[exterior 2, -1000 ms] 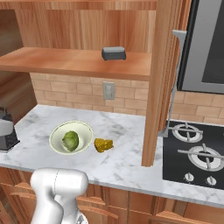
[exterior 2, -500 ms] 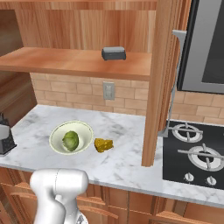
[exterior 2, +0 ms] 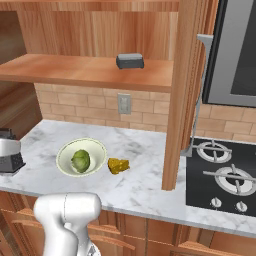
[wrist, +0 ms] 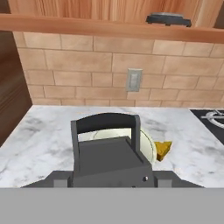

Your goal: Pick the cheese from the fridge and the cheese grater from the cabinet and place them next to the salad bowl.

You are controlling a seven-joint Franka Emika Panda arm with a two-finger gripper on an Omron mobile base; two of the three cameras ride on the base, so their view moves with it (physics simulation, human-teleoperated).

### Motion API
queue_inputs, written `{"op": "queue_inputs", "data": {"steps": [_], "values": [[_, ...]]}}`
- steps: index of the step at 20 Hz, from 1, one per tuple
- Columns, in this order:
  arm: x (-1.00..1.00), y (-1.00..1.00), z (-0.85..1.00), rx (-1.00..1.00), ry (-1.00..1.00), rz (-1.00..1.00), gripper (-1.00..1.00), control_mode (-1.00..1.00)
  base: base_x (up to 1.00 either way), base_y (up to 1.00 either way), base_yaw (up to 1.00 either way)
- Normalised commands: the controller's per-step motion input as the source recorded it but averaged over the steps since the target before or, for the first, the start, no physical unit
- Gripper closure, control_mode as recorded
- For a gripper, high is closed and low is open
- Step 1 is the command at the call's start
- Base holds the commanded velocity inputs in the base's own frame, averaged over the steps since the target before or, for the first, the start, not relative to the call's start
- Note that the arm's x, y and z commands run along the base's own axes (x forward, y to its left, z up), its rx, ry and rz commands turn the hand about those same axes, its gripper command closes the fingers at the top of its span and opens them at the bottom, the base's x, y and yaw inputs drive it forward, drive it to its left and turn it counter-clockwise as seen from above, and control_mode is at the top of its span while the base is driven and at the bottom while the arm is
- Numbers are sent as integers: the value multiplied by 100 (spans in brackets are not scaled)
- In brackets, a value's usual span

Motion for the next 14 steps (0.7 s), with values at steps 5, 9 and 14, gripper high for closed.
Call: {"op": "queue_inputs", "data": {"steps": [5,9,14], "values": [[18,0,-63,0,-31,14,100,-100,0,0,0],[9,0,-67,0,-31,9,100,-100,0,0,0],[14,-10,-62,5,-15,3,100,-100,0,0,0]]}}
